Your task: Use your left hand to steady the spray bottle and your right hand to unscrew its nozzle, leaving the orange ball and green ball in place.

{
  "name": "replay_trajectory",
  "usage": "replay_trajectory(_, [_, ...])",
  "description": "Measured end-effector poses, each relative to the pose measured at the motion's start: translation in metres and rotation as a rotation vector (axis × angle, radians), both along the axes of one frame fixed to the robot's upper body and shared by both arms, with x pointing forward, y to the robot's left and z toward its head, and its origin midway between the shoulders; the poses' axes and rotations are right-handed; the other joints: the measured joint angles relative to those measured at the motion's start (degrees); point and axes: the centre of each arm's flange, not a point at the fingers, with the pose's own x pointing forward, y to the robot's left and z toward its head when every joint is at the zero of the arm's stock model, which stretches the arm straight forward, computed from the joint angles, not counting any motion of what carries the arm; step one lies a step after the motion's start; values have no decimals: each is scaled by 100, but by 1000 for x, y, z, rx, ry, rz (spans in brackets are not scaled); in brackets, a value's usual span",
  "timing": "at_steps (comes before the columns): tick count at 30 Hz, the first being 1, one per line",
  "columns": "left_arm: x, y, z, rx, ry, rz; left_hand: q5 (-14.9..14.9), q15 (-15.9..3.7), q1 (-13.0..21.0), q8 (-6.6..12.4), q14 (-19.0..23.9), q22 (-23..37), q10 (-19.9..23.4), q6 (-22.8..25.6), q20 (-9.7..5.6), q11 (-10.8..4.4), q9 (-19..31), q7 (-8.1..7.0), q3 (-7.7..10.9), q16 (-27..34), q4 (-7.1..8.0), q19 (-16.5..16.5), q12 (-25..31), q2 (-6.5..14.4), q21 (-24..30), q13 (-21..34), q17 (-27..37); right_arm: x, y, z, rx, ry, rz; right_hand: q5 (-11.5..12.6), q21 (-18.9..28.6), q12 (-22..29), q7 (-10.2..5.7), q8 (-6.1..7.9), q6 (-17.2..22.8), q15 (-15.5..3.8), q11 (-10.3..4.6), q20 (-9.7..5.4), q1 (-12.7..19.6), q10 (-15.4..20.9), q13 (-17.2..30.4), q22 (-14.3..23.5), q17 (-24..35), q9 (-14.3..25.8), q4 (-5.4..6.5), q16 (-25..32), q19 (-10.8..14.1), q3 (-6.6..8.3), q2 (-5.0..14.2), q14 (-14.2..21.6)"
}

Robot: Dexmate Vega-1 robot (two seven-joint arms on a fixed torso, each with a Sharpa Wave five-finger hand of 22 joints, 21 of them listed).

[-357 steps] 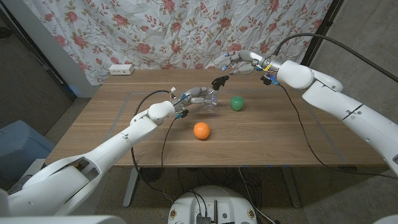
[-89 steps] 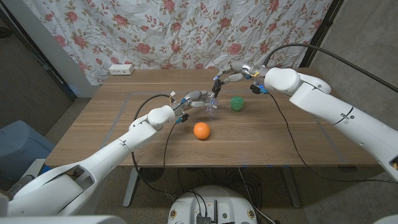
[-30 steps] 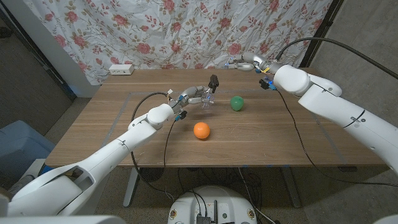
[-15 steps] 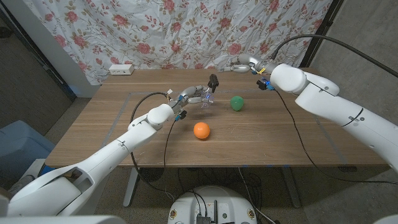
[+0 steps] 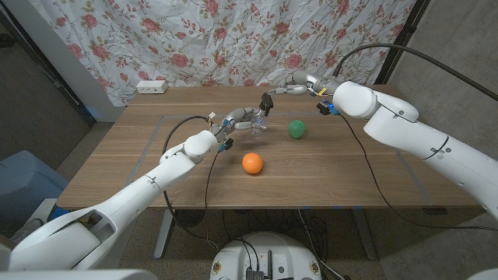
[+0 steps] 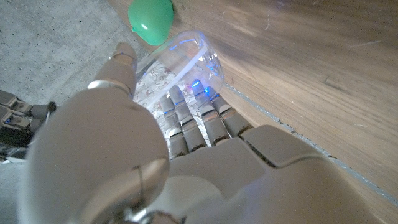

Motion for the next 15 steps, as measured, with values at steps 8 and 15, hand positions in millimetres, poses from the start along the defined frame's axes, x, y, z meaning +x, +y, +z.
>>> replay_trajectory(8, [0, 0, -1, 0, 4, 1, 0, 10, 0, 0, 10, 0, 0, 2, 0, 0, 1, -3, 0, 0, 0, 0, 23, 0, 0, 30, 24, 1, 8, -2, -34, 24, -17, 0, 0, -27, 64, 0, -64, -22, 40, 21, -60, -41, 0, 0, -25, 27, -16, -21, -21, -16, -61, -22])
replay_trajectory(15, [-1, -1, -1, 2, 6, -1, 0, 11, 0, 0, 10, 0, -1, 2, 0, 0, -14, -3, 0, 0, 0, 0, 23, 0, 0, 31, 21, 2, 11, -4, -52, 36, -32, 0, 1, -27, 102, -24, -145, 19, 49, 22, -60, -93, 0, -1, -27, 27, -56, -47, -64, -7, -61, -66])
